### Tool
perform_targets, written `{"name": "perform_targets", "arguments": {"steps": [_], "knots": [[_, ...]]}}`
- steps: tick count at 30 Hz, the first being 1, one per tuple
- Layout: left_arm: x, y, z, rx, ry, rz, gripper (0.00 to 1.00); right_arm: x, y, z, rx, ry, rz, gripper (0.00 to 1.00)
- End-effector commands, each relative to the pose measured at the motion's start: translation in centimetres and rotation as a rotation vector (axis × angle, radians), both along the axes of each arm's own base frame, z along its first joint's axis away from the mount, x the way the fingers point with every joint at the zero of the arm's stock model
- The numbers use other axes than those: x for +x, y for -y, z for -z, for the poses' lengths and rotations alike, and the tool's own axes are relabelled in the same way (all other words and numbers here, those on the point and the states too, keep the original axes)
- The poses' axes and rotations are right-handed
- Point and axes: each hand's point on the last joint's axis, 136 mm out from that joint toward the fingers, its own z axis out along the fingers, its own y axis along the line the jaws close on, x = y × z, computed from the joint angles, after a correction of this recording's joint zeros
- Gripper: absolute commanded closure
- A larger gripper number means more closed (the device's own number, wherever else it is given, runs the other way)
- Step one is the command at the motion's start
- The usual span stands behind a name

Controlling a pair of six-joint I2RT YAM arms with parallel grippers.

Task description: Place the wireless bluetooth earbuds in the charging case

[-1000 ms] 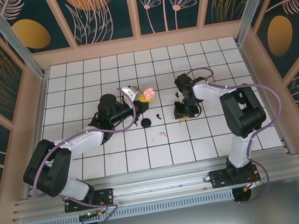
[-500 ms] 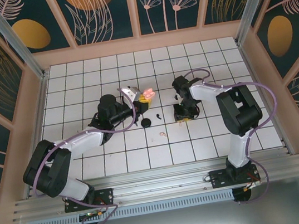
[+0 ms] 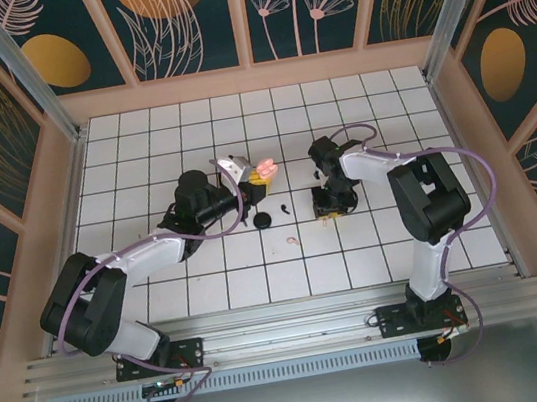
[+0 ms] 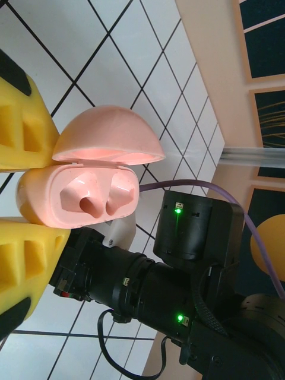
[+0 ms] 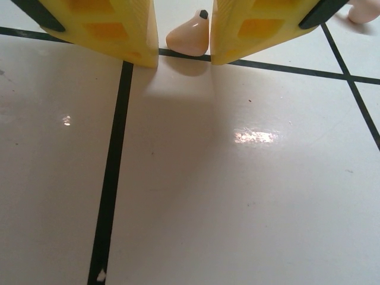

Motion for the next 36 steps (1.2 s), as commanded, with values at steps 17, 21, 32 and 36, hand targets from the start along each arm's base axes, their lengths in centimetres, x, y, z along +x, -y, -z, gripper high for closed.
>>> {"name": "perform_targets", "arguments": {"steps": [17, 21, 32, 36], "knots": [[0.2, -0.1, 0.0, 0.003, 0.018, -0.013, 0.86, -0.2, -0.7, -1.4, 0.029, 0.039, 0.047, 0.77], [0.4, 0.2, 0.9, 0.001, 0.006, -0.01, 0.87, 1.1, -1.0, -3.1, 0.063, 0.132, 0.069, 0.77], [1.5, 1.6, 3.4, -0.019, -0.039, 0.02, 0.88, 5.5, -2.3, -9.8, 0.179, 0.429, 0.095, 0.78], [2.0, 2.1, 4.6, -0.025, -0.059, 0.029, 0.88, 6.7, -3.0, -12.5, 0.232, 0.522, 0.089, 0.78]]}}
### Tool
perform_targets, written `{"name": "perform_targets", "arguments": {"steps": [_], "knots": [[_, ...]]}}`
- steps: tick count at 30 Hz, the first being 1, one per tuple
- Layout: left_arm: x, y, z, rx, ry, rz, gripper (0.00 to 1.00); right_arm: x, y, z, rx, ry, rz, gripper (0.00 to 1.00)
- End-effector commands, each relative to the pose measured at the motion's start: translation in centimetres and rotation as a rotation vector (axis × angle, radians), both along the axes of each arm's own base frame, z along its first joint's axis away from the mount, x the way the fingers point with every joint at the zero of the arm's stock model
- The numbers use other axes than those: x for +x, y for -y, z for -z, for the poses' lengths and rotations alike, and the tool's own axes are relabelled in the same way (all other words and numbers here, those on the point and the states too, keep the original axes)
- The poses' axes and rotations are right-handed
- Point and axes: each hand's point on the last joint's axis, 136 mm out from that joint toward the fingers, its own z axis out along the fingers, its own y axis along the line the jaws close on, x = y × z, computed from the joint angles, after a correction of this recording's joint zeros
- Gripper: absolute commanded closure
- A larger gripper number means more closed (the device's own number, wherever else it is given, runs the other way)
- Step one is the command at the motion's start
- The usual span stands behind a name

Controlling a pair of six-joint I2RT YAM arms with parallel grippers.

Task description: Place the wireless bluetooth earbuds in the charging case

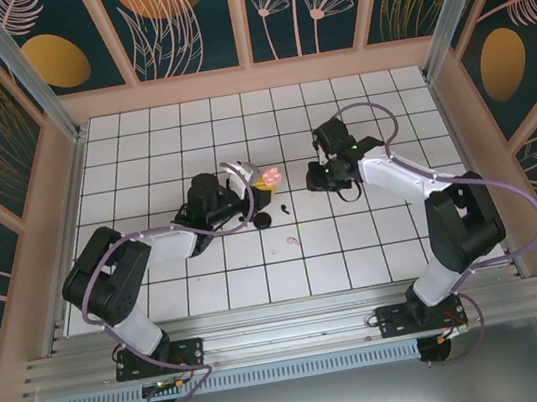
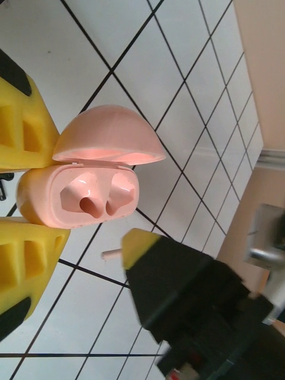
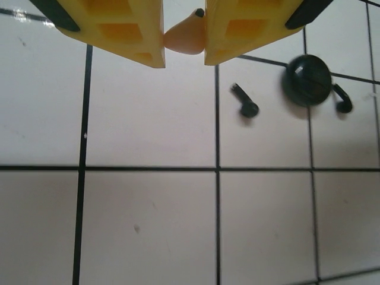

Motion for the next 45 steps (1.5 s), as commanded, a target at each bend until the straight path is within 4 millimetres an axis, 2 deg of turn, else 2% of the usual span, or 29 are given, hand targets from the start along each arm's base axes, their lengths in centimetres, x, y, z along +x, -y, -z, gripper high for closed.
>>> {"name": "perform_targets", "arguments": {"steps": [1, 9, 16, 21, 25, 34, 45], "knots": [[0.6, 1.2, -1.4, -0.061, 0.036, 0.034, 0.88, 1.8, -0.9, -3.8, 0.059, 0.142, 0.012, 0.78], [0.3, 1.9, -0.7, -0.063, 0.024, 0.072, 0.88, 2.5, -2.3, -7.5, 0.144, 0.26, -0.028, 0.78], [0.2, 2.4, -0.6, -0.063, 0.023, 0.088, 0.88, 2.4, -4.4, -9.7, 0.169, 0.328, -0.085, 0.78], [0.2, 2.4, -0.7, -0.061, 0.022, 0.089, 0.88, 2.5, -5.5, -10.5, 0.182, 0.355, -0.109, 0.78], [0.3, 2.4, -0.9, -0.064, 0.023, 0.086, 0.88, 2.2, -6.5, -10.5, 0.187, 0.358, -0.139, 0.78], [0.5, 2.4, -2.0, -0.082, 0.037, 0.074, 0.88, 1.6, -7.4, -9.5, 0.159, 0.341, -0.176, 0.78], [0.7, 2.6, -3.3, -0.105, 0.052, 0.075, 0.88, 1.6, -7.4, -8.3, 0.099, 0.333, -0.181, 0.78]]}}
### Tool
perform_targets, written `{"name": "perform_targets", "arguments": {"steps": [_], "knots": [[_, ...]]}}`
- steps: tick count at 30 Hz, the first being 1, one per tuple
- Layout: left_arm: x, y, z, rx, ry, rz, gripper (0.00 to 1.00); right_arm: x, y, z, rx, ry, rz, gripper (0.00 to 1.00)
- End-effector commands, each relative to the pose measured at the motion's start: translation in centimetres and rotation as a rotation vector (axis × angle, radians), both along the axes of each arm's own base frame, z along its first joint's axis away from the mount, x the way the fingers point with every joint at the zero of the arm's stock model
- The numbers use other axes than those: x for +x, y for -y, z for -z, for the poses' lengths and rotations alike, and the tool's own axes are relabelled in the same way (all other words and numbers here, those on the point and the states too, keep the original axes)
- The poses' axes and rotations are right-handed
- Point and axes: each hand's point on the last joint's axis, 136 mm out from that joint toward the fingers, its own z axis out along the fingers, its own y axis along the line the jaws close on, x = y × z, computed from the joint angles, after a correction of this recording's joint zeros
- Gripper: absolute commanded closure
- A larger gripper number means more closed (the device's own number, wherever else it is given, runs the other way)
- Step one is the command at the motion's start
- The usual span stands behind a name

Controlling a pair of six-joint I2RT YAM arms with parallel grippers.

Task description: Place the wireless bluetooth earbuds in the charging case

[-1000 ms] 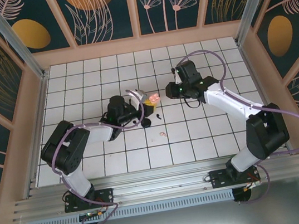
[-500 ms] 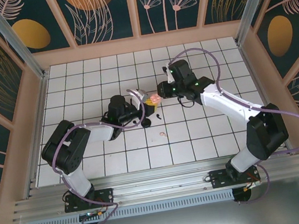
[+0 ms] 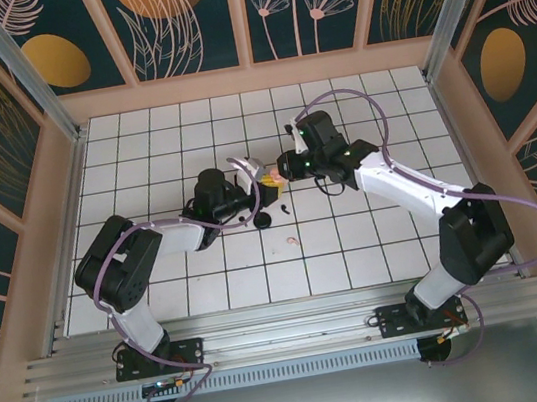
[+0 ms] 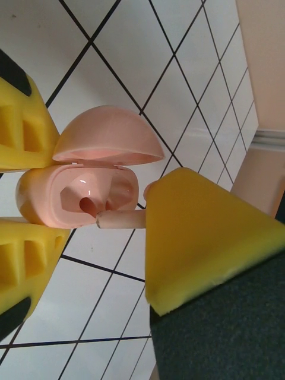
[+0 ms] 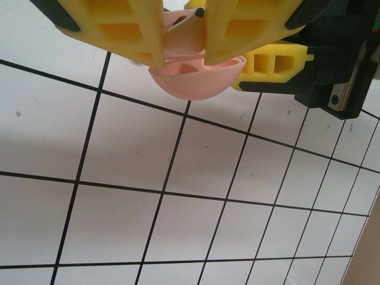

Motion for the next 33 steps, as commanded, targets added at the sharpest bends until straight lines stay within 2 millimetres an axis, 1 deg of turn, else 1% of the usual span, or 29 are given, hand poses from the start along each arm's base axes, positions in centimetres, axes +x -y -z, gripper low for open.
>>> {"name": "perform_targets", "arguments": {"steps": [1, 5, 9, 18, 20, 33], "knots": [[0.2, 0.7, -3.1, -0.062, 0.064, 0.015, 0.88, 0.6, -0.3, -0.5, -0.034, 0.035, 0.001, 0.78], [0.2, 0.6, -3.5, -0.066, 0.07, 0.015, 0.88, 0.7, 0.0, -0.4, -0.066, 0.05, 0.015, 0.78], [0.1, 0.7, -3.7, -0.067, 0.073, 0.017, 0.88, 1.0, 0.6, -0.9, -0.085, 0.078, 0.039, 0.78], [-0.1, 0.6, -3.9, -0.068, 0.076, 0.024, 0.88, 1.3, 0.8, -1.9, -0.077, 0.12, 0.065, 0.78], [-0.1, 0.6, -4.0, -0.068, 0.078, 0.025, 0.88, 1.5, 1.2, -2.0, -0.087, 0.133, 0.083, 0.78], [-0.4, 0.7, -4.3, -0.074, 0.078, 0.039, 0.88, 1.7, 1.8, -2.7, -0.096, 0.172, 0.113, 0.78]]}}
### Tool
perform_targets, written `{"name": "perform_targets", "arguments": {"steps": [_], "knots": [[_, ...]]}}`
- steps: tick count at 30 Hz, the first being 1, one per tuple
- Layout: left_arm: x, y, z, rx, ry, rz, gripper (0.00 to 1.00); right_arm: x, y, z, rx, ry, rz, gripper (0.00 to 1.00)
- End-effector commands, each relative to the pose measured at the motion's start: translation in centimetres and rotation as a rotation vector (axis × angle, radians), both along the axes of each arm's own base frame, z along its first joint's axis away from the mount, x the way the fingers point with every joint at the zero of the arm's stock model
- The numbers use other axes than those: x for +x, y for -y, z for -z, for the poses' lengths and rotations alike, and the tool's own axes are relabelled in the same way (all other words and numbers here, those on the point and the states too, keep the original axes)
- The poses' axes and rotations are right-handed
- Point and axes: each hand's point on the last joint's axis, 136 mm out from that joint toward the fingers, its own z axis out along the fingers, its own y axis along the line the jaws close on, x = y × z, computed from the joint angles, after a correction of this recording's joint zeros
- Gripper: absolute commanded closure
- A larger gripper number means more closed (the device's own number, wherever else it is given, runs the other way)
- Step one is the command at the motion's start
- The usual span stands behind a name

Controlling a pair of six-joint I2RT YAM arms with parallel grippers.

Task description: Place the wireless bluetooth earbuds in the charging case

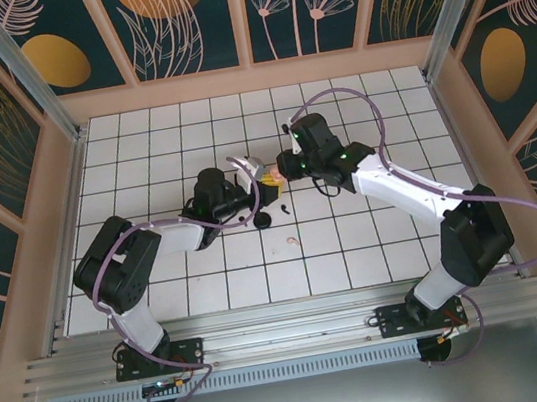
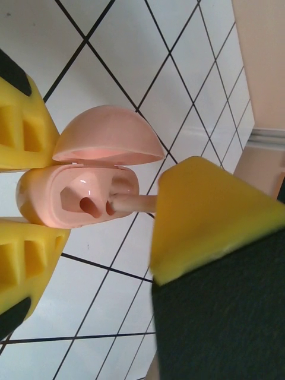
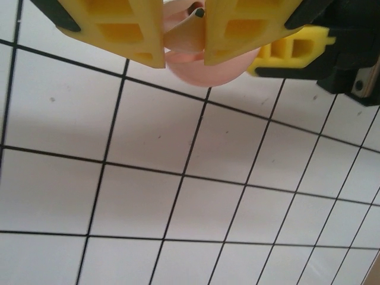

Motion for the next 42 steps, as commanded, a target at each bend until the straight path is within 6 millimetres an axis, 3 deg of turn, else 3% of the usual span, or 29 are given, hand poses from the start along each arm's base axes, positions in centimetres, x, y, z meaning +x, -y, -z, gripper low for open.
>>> {"name": "perform_targets", "arguments": {"steps": [1, 22, 32, 42], "knots": [[-0.3, 0.7, -3.8, -0.066, 0.073, 0.035, 0.88, 0.9, 1.2, -1.8, -0.011, 0.079, 0.053, 0.78], [-0.3, 0.6, -4.1, -0.072, 0.077, 0.03, 0.88, -0.6, 0.1, -3.2, 0.035, 0.132, -0.036, 0.78], [-0.4, 0.5, -4.2, -0.07, 0.086, 0.029, 0.88, -1.0, -1.0, -2.2, 0.024, 0.101, -0.078, 0.78], [-0.4, 0.6, -4.6, -0.079, 0.093, 0.033, 0.88, -0.9, -0.3, -1.4, -0.02, 0.099, -0.041, 0.78]]}}
